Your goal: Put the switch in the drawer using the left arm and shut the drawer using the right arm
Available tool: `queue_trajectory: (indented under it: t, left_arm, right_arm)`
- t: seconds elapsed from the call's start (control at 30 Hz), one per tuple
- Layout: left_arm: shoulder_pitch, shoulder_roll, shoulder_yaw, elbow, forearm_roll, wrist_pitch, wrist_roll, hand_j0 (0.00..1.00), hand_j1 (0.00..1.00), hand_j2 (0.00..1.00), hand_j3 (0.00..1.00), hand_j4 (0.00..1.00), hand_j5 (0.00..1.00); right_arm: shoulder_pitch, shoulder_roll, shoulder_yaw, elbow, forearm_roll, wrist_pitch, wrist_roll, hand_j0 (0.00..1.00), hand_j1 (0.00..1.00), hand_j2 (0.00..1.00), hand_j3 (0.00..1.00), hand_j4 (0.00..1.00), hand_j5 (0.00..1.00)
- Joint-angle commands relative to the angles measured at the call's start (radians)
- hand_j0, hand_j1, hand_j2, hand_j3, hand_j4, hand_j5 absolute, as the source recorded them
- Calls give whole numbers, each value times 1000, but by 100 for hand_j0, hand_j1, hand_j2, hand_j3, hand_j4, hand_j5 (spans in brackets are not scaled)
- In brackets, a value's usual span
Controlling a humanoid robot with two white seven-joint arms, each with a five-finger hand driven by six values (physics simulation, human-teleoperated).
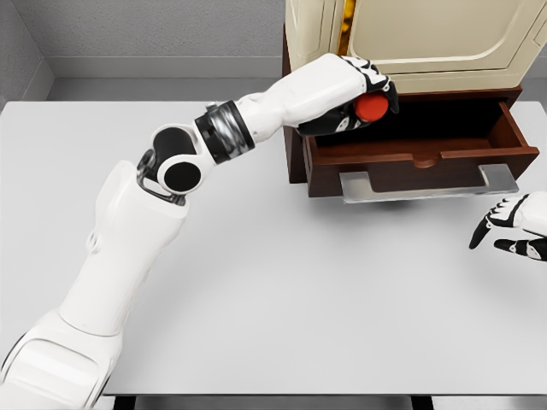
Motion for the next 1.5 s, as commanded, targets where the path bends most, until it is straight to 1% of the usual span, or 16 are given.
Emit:
queue_trajectory:
  t: [0.0, 0.07, 0.57, 0.63, 0.7, 0.77, 0.87, 0.97, 1.0, 1.03, 1.1, 1.2, 1.27, 1.3, 1.33, 1.47]
  left_arm:
    - [0, 2, 1, 0, 1, 5, 0, 74, 74, 74, 74, 74, 74]
    - [0, 2, 1, 0, 1, 5, 1, 81, 81, 81, 81, 81, 81]
    - [2, -1, -5, -3, 1, -1, 0, 84, 84, 84, 84, 84, 84]
    - [6, 1, -7, -13, 5, -31, 1, 88, 88, 88, 88, 88, 88]
    - [15, 4, -5, -63, 12, -138, 3, 90, 90, 90, 90, 90, 90]
    - [29, 56, -2, -118, 72, -169, 6, 92, 92, 92, 92, 92, 92]
    - [46, 197, 35, -177, 239, -169, 10, 92, 92, 92, 92, 92, 92]
    - [113, 298, 144, -181, 374, -169, 12, 92, 92, 92, 92, 92, 92]
    - [118, 343, 159, -181, 422, -169, 13, 92, 92, 92, 92, 92, 92]
    - [147, 390, 187, -180, 465, -169, 13, 92, 92, 92, 92, 92, 92]
    - [247, 409, 306, -180, 486, -169, 15, 100, 100, 100, 100, 100, 100]
    - [439, 427, 500, -178, 508, -169, 15, 100, 100, 100, 100, 100, 100]
    - [554, 439, 593, -164, 506, -169, 13, 100, 100, 100, 100, 100, 100]
    - [610, 446, 612, -161, 508, -169, 13, 100, 100, 100, 100, 100, 100]
    - [624, 442, 613, -145, 506, -169, 9, 100, 100, 100, 100, 100, 100]
    - [621, 449, 616, -89, 503, -169, 6, 100, 100, 100, 100, 100, 100]
  right_arm:
    - [0, -2, 0, 0, -7, 3, 0, 53, 53, 53, 53, 53, 53]
    - [2, -2, 0, 0, -7, 3, 0, 53, 53, 53, 53, 53, 53]
    - [2, -3, -1, 0, -7, 3, 0, 53, 53, 53, 53, 53, 53]
    - [0, -2, -1, 0, -9, 3, 0, 53, 53, 53, 53, 53, 53]
    - [-2, -2, -1, 0, -9, 3, 0, 53, 53, 53, 53, 53, 53]
    - [-6, 2, -1, 1, -9, 3, 0, 53, 53, 53, 53, 53, 53]
    - [-20, 2, -1, 1, -9, 3, 0, 53, 53, 53, 53, 53, 53]
    - [-35, 2, -1, 0, -10, 3, 0, 53, 53, 53, 53, 53, 53]
    - [-40, 2, -1, 1, -10, 3, 0, 53, 53, 53, 53, 53, 53]
    - [-40, 2, -1, 1, -10, 3, 0, 53, 53, 53, 53, 53, 53]
    - [-40, 2, 0, 3, -10, 3, 0, 53, 53, 53, 53, 53, 53]
    - [-49, 0, 3, 4, -9, 3, 0, 53, 53, 53, 53, 53, 53]
    - [-63, -11, 3, 7, -9, 3, 0, 53, 53, 53, 53, 53, 53]
    - [-64, -14, 3, 7, -9, 3, 0, 53, 53, 53, 53, 53, 53]
    - [-66, -14, 5, 7, -9, 3, 0, 53, 53, 53, 53, 53, 53]
    - [-74, -14, 9, 6, -7, 3, 0, 53, 53, 53, 53, 53, 53]
